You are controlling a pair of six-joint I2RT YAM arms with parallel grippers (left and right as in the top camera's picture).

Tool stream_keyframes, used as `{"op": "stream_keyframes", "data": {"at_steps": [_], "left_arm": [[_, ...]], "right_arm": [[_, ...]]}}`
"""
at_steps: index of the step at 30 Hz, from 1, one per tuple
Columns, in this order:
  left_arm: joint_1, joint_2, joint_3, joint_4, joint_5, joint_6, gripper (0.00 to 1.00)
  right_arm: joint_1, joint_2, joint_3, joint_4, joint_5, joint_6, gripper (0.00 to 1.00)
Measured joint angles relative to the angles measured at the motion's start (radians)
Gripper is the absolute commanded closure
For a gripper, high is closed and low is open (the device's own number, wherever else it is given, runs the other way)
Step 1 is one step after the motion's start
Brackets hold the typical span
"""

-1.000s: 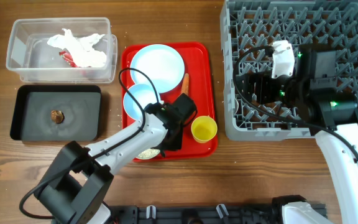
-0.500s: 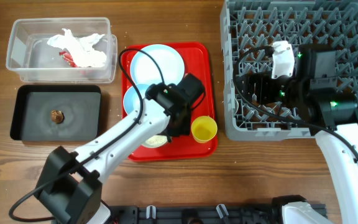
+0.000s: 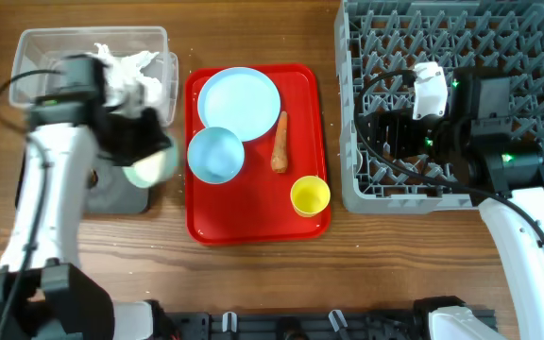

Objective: Sort waste into correct bins and load items into the dishwasher rack
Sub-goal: 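Grasp the pale-green rice bowl with left gripper, pour rice onto black tray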

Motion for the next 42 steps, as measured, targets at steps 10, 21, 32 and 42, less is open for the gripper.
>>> {"op": "stream_keyframes", "data": {"at_steps": [10, 21, 32, 42], "left_arm": [[0.485, 0.241, 0.000, 0.085, 0.545, 0.281, 0.96], [0.594, 0.380, 0.000, -0.035, 0.953, 0.344, 0.96], [0.629, 0.380, 0.000, -0.168, 1.078, 0.344, 0.96], [0.597, 0.351, 0.002, -0.303, 1.051, 0.431, 0.96]], "right_arm": [[0.000, 0.000, 0.000, 0.001, 0.000, 0.000, 0.00], [0.000, 0.000, 0.000, 0.000, 0.000, 0.000, 0.00], [0.000, 0.000, 0.000, 0.000, 0.000, 0.000, 0.00], [0.000, 0.000, 0.000, 0.000, 0.000, 0.000, 0.00]]}}
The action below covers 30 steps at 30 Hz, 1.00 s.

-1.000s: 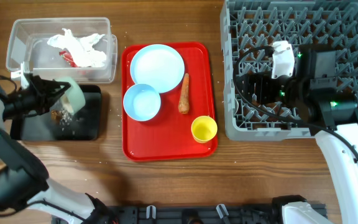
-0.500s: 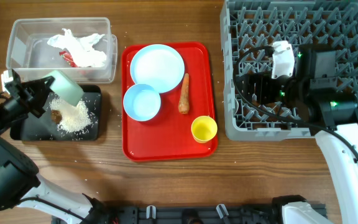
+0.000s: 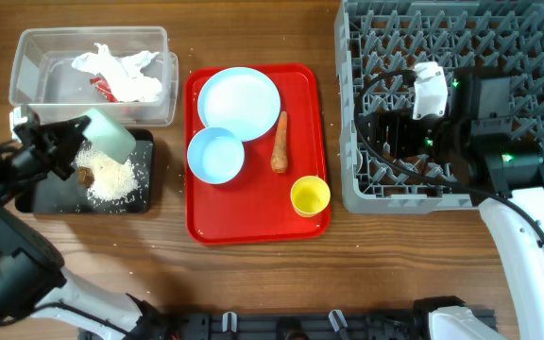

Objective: Sort waste into correct bins and load items into the dishwasher rack
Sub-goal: 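Grasp the pale-green rice bowl with left gripper, pour rice onto black tray, then return the pale-green bowl to the red tray with left gripper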

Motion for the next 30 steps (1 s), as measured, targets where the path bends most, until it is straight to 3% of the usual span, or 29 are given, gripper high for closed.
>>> {"op": "stream_keyframes", "data": {"at_steps": [6, 8, 12, 15, 18, 21, 25, 30], "left_arm": [[-0.053, -0.193, 0.000, -0.034, -0.079, 0.021, 0.96], [-0.135, -0.268, 0.000, -0.033, -0.170, 0.021, 0.96], [-0.476, -0.453, 0.000, -0.017, -0.443, 0.012, 0.96], [-0.802, -0.507, 0.001, 0.066, -0.816, -0.174, 0.96], [-1.131, -0.507, -0.008, 0.146, -1.236, -0.497, 0.96], [-1.355, -0.510, -0.097, 0.237, -1.480, -0.774, 0.96], [-1.493, -0.506, -0.314, 0.412, -1.654, -1.046, 0.96], [-1.515, -0.465, -0.478, 0.639, -1.745, -1.156, 0.96]], "right_arm": [[0.000, 0.000, 0.000, 0.001, 0.000, 0.000, 0.00], [0.000, 0.000, 0.000, 0.011, 0.000, 0.000, 0.00], [0.000, 0.000, 0.000, 0.016, 0.000, 0.000, 0.00], [0.000, 0.000, 0.000, 0.016, 0.000, 0.000, 0.00], [0.000, 0.001, 0.000, 0.013, 0.000, 0.000, 0.00], [0.000, 0.002, 0.000, 0.007, 0.000, 0.000, 0.00], [0.000, 0.002, 0.000, 0.007, 0.000, 0.000, 0.00], [0.000, 0.002, 0.000, 0.006, 0.000, 0.000, 0.00]]}}
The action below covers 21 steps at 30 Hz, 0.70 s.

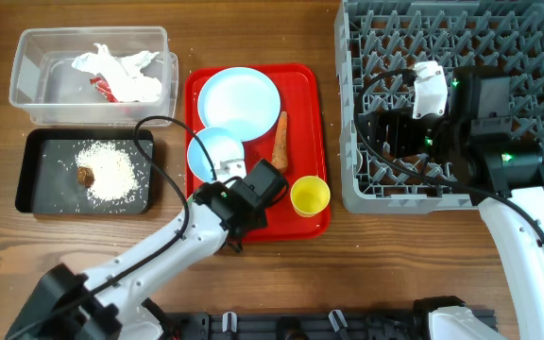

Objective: Sort waste into correct bins and load items into the dishwasher rack
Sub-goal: 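Return the pale-green bowl to the red tray with left gripper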

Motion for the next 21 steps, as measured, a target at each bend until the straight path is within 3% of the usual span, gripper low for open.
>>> {"op": "stream_keyframes", "data": {"at_steps": [1, 4, 10, 14, 17, 20, 21], "left_arm": [[0.000, 0.019, -0.005, 0.021, -0.011, -0.005, 0.96], [0.000, 0.050, -0.010, 0.057, -0.022, -0.015, 0.69], [0.000, 0.052, -0.001, 0.041, -0.012, 0.022, 0.52], [0.000, 0.061, 0.213, -0.086, 0.035, 0.142, 0.32], [0.002, 0.062, 0.390, -0.096, 0.074, 0.243, 0.24], [0.031, 0.099, 0.486, -0.098, 0.096, 0.321, 0.23], [0.095, 0.188, 0.552, -0.085, 0.111, 0.374, 0.23]], "right_arm": [[0.000, 0.000, 0.000, 0.000, 0.000, 0.000, 0.00], [0.000, 0.000, 0.000, 0.000, 0.000, 0.000, 0.00], [0.000, 0.000, 0.000, 0.000, 0.000, 0.000, 0.01], [0.000, 0.000, 0.000, 0.001, 0.000, 0.000, 0.00], [0.000, 0.000, 0.000, 0.001, 0.000, 0.000, 0.00], [0.000, 0.000, 0.000, 0.000, 0.000, 0.000, 0.00], [0.000, 0.001, 0.000, 0.000, 0.000, 0.000, 0.00]]}}
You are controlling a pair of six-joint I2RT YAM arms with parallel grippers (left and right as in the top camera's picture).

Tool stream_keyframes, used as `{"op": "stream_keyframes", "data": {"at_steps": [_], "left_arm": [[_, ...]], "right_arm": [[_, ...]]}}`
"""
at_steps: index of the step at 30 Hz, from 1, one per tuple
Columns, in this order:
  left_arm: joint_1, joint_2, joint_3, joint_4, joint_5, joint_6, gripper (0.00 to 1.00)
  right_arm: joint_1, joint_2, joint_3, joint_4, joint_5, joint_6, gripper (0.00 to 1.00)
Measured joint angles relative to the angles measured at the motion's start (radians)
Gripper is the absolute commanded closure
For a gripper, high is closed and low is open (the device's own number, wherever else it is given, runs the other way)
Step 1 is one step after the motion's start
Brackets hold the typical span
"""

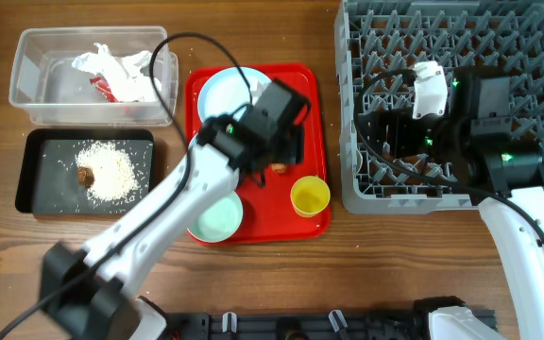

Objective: Sort waste into correct bins and load items into the dishwasher rack
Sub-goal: 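Return the pale-green bowl to the red tray with left gripper, then grasp the carrot with left gripper and place it on black tray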

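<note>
My left arm reaches across the red tray (274, 223), and my left gripper (289, 144) hangs over the carrot (278, 169), of which only the near tip shows. Whether its fingers are apart cannot be made out. A pale green bowl (217, 215) sits empty in the tray's front left corner. Next to it stands the yellow cup (310, 195). The light blue plate (220, 93) lies at the tray's back, partly under the arm, which hides the blue bowl. My right gripper (382, 132) rests inside the grey dishwasher rack (536, 57), its state unclear.
A black tray (38, 184) with rice and a brown scrap lies at the left. Behind it a clear bin (28, 59) holds crumpled tissue and a red wrapper. The rack fills the right side of the wooden table.
My left gripper has moved from the tray's front part to over the carrot at mid-tray. The pale green bowl now shows on the tray's front left corner. The right arm is unchanged.
My left gripper held the pale green bowl by the clear bin and black tray. Then the bowl was tipped over the black tray, where rice lay. Then the arm was low over the red tray's front, and now the bowl sits there, the gripper above the carrot.
</note>
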Motion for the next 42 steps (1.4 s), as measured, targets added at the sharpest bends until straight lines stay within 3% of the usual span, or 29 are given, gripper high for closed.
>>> {"op": "stream_keyframes", "data": {"at_steps": [4, 6, 14, 16, 18, 23, 29, 34, 37, 42], "left_arm": [[0.063, 0.229, 0.068, 0.080, 0.015, 0.097, 0.25], [0.064, 0.305, 0.068, 0.109, 0.026, 0.115, 0.32], [0.053, 0.415, 0.070, 0.147, 0.063, 0.137, 0.50], [0.033, 0.436, 0.070, 0.156, 0.062, 0.137, 0.59], [0.026, 0.457, 0.072, 0.169, 0.062, 0.135, 0.74], [0.026, 0.473, 0.080, 0.171, 0.064, 0.121, 0.95], [0.026, 0.473, 0.112, 0.110, 0.065, 0.121, 0.96], [0.048, 0.431, 0.293, -0.047, 0.071, 0.121, 0.96], [0.127, 0.323, 0.338, -0.152, 0.079, 0.117, 0.96], [0.417, 0.157, 0.348, -0.368, 0.077, 0.056, 0.96]], "right_arm": [[0.000, 0.000, 0.000, -0.005, 0.000, 0.000, 0.00], [0.000, 0.000, 0.000, -0.006, 0.000, 0.000, 0.00], [0.000, 0.000, 0.000, -0.007, 0.000, 0.000, 0.00], [0.000, 0.000, 0.000, -0.006, 0.000, 0.000, 0.00], [0.000, 0.000, 0.000, -0.006, 0.000, 0.000, 0.00], [0.000, 0.000, 0.000, -0.006, 0.000, 0.000, 0.00], [0.000, 0.000, 0.000, -0.007, 0.000, 0.000, 0.00], [0.000, 0.000, 0.000, -0.007, 0.000, 0.000, 0.00], [0.000, 0.000, 0.000, -0.007, 0.000, 0.000, 0.00], [0.000, 0.000, 0.000, -0.006, 0.000, 0.000, 0.00]]}}
